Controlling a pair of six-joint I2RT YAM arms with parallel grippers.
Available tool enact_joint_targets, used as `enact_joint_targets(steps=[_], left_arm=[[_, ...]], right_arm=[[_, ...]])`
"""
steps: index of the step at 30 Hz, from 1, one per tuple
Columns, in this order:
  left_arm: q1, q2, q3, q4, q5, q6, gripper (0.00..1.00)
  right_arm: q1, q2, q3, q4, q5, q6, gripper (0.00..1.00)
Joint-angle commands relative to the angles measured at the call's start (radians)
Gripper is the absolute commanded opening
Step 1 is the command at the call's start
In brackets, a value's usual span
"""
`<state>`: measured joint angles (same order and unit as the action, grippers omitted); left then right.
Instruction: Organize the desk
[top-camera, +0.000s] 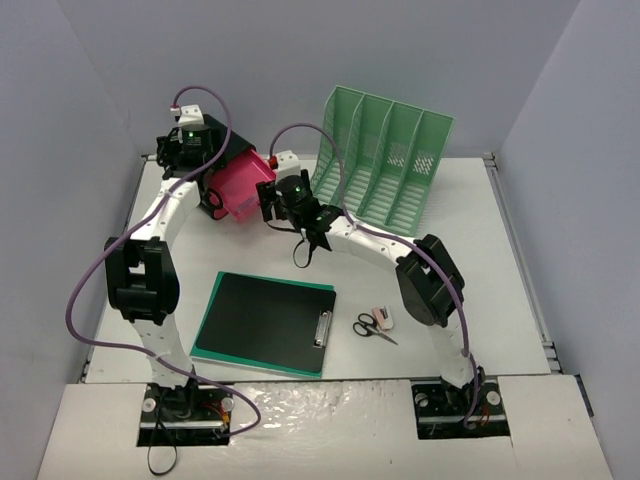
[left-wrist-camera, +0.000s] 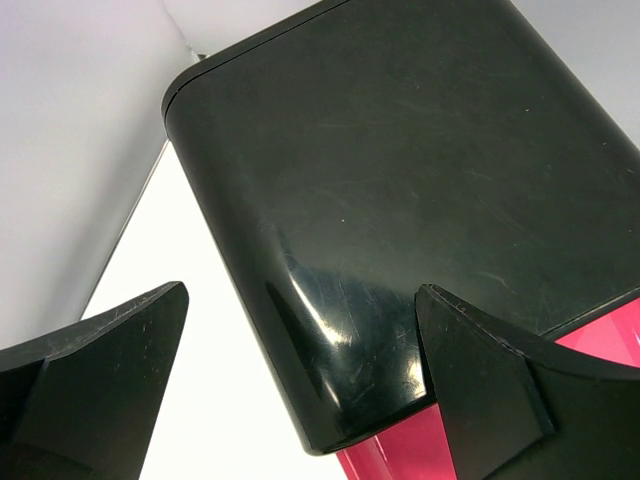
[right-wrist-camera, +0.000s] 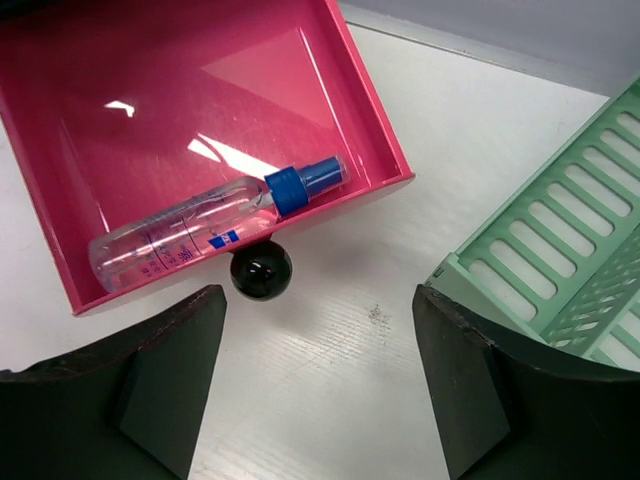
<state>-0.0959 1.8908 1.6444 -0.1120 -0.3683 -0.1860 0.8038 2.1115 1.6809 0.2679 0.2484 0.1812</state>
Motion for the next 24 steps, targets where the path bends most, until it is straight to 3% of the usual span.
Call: enact_joint_targets(steps=[1, 24], left_arm=[[0.006, -0.008, 0.046, -0.028, -0.014, 0.015, 0.97], [0.005, 0.001, 0.024, -0.053, -0.013, -0.004, 0.97]], right_arm=[[-0.008, -0.125, 0.01, 0.041, 0.026, -0.012, 0.73], [-0.031, -0.004, 0.004, 0.063, -0.123, -0.036, 0.72]])
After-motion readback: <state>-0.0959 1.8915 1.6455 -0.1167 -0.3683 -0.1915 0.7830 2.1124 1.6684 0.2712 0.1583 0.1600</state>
